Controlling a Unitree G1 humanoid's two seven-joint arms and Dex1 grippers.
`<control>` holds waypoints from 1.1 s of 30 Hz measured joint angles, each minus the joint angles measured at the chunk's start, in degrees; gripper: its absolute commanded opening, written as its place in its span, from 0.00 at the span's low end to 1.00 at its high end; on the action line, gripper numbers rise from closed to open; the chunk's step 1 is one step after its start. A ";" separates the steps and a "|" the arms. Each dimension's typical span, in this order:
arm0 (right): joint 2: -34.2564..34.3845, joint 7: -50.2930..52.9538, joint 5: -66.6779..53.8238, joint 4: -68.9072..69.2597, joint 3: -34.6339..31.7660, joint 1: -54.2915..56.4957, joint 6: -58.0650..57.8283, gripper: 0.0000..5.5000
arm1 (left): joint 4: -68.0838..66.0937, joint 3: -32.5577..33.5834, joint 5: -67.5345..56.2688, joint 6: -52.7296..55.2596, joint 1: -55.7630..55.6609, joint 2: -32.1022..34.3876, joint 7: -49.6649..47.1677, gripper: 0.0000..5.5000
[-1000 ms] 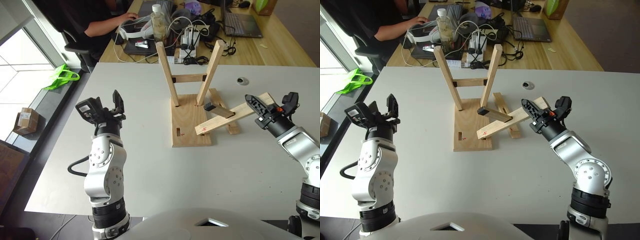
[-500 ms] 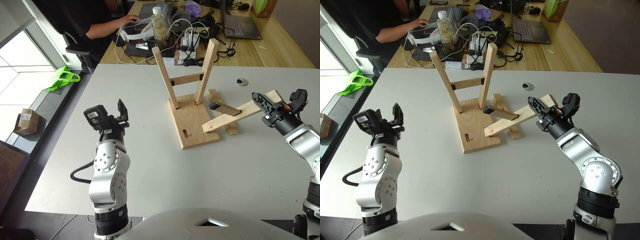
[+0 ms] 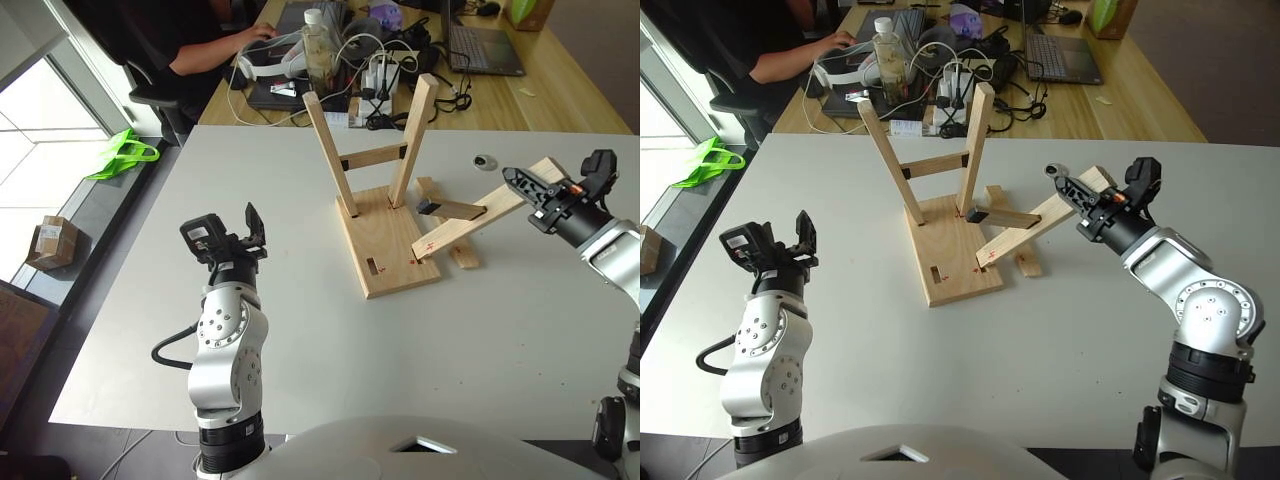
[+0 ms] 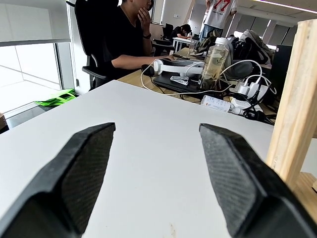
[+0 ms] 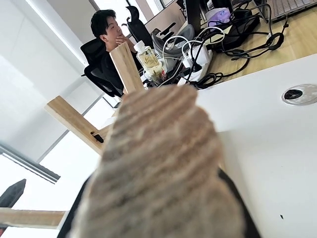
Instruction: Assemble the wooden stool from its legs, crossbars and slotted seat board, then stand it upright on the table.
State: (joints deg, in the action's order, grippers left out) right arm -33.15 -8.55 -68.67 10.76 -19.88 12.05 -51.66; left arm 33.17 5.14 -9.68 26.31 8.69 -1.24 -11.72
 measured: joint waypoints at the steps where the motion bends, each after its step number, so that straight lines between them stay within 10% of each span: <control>1: -0.06 -0.68 0.51 0.14 0.00 -0.35 0.03 0.18 | 0.00 0.07 0.03 -0.05 0.14 -0.27 0.00 0.57; 33: -2.59 3.31 4.88 11.92 4.17 4.91 -10.28 0.18 | 0.16 -0.83 3.46 -3.20 2.91 -2.11 -3.09 0.57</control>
State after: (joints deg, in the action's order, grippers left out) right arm -35.74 -5.25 -63.80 22.68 -15.72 16.96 -61.95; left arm 33.33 4.31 -6.22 23.11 11.60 -3.35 -14.81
